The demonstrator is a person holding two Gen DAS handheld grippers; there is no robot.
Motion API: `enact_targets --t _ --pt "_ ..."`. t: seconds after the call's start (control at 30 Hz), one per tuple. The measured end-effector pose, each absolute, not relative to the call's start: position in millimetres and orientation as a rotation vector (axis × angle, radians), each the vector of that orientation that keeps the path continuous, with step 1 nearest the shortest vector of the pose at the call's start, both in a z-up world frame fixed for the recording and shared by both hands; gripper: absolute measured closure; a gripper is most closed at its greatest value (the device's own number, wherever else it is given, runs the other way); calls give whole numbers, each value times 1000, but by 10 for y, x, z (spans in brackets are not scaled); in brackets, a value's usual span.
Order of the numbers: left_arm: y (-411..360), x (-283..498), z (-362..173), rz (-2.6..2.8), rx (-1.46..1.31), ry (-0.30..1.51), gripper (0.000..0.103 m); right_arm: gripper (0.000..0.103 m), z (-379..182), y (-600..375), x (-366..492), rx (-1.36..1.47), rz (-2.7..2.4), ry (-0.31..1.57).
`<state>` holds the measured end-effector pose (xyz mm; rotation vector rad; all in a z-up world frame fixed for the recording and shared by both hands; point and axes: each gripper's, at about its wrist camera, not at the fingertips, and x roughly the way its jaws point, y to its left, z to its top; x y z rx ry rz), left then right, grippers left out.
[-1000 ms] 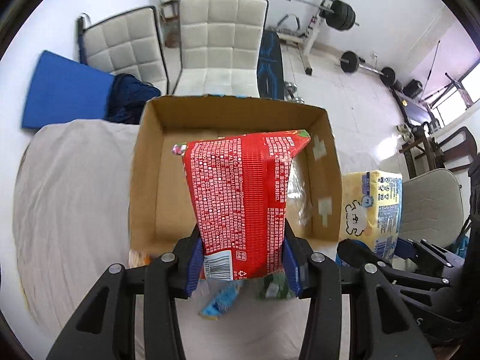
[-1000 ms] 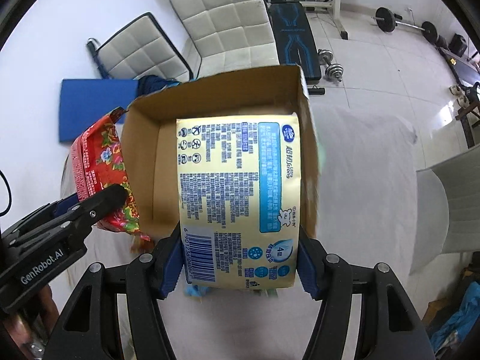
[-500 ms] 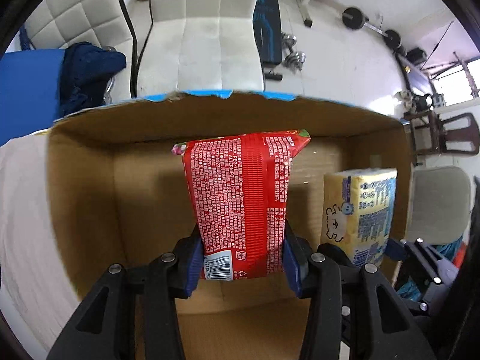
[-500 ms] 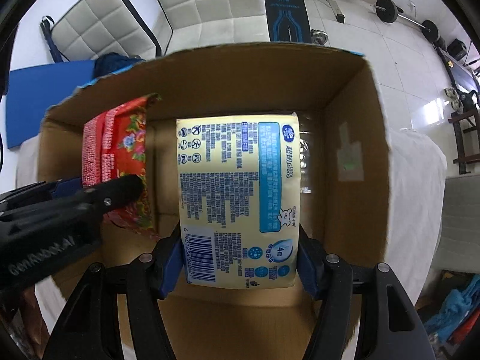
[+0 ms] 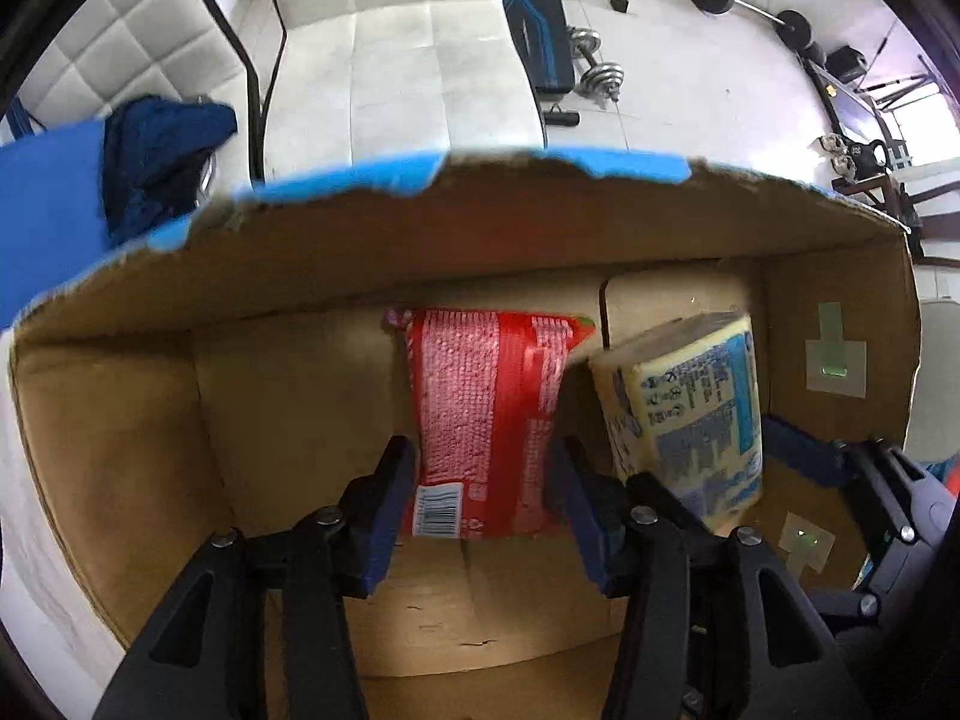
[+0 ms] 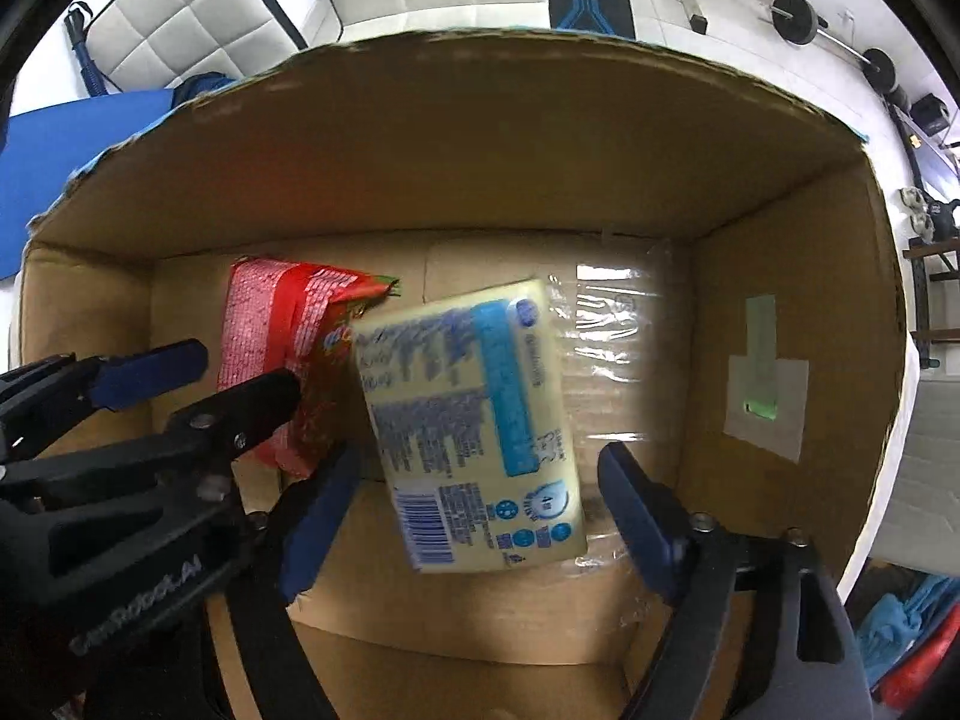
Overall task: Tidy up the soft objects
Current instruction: 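Carry both items over the box and open both tools to drop them in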
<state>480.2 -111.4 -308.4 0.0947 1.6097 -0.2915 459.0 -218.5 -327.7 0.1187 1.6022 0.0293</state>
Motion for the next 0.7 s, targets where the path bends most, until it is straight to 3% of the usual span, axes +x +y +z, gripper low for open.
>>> enact_targets --t 0.2,0.33,0.37,0.43,0.63,0.7 --pt "-940 4765 -2950 -269 17 1596 49 18 -3047 -2268 4367 107 2 1594" --pt "-778 4670 -2753 -227 -25 1549 48 1 -2799 -2327 4063 115 2 1561" --pt "-727 4620 -2691 -212 -41 1533 45 0 -2745 -2331 3995 120 0 1550" --pt "-673 4531 -2624 -181 -57 1493 31 0 -2620 -2345 3833 134 13 1523" --pt "-623 4110 -2268 -137 -10 1322 10 0 -2319 -2281 3475 129 9 1453" --pt "-640 3954 -2150 -142 13 1269 8 0 -2301 -2268 3473 138 8 1436"
